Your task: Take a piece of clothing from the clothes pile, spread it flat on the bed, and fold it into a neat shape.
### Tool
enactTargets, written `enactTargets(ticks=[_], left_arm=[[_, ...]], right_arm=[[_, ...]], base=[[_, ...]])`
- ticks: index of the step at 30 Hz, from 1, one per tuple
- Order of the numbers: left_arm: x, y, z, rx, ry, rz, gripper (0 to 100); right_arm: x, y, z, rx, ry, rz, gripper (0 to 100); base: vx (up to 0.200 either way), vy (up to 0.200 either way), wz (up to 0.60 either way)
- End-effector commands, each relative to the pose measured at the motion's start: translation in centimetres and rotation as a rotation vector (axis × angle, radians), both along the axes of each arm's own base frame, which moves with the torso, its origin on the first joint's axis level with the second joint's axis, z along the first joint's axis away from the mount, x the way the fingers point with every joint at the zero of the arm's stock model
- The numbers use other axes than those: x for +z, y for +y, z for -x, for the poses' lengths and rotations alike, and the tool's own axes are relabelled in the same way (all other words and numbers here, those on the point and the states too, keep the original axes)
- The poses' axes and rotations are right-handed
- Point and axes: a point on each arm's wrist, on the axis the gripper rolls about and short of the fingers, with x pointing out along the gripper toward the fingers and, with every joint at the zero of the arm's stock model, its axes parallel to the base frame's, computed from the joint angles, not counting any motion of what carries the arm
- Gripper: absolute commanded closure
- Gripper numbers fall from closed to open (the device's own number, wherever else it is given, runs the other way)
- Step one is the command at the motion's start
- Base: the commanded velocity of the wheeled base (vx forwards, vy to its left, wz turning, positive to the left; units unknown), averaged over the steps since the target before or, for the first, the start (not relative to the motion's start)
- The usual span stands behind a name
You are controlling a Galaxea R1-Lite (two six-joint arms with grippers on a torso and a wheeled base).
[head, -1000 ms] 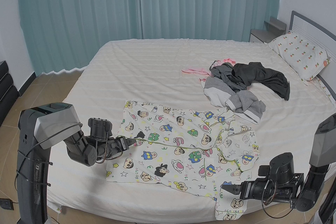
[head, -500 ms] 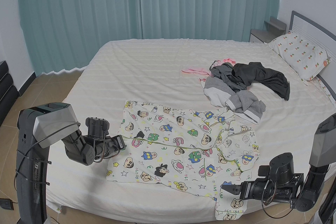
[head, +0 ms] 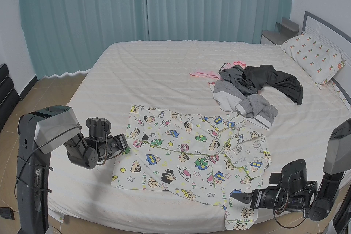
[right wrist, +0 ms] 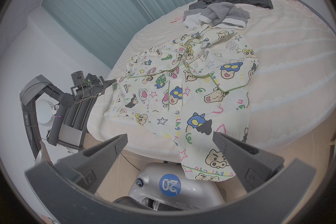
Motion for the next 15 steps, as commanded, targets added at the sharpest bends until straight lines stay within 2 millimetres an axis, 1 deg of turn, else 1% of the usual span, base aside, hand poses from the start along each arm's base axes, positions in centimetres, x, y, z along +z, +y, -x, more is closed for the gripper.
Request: enactTargets(ticks=[1,5,8,10,14,15], left_arm=[[-0.4,0.0,-0.7,0.012,-0.012,-0.005,0],[-0.5,-0.1,-0.5,0.012,-0.001,-0.007,0],[-0.5,0.3,0.0,0.021,0.015,-0.010,0],[0.6,1.0,0.8,0.030,0.016,-0.014,0],[3.2,2.2,3.6,0.032,0.028,-0.003,0],[3.6,2.4,4.1,0.031,0.030,0.005,0]], right_arm=[[-0.1,-0.2,0.3,-0.001,0.013,0.008,0],[-0.2,-0.2,0.3,-0.001,0.015,0.009,0],[-0.3,-0.2,0.3,-0.002,0.020,0.012,0],[-0.3,-0.3,0.2,-0.005,0.020,0.012,0],[-0.2,-0.4,0.2,-0.014,0.016,0.013,0],[-0.2,-0.5,0.1,-0.017,0.016,0.013,0]], base=[[0.000,0.000,0.00],[0.000,0.000,0.00],[0.000,0.000,0.00],[0.000,0.000,0.00],[0.000,0.000,0.00],[0.000,0.000,0.00]])
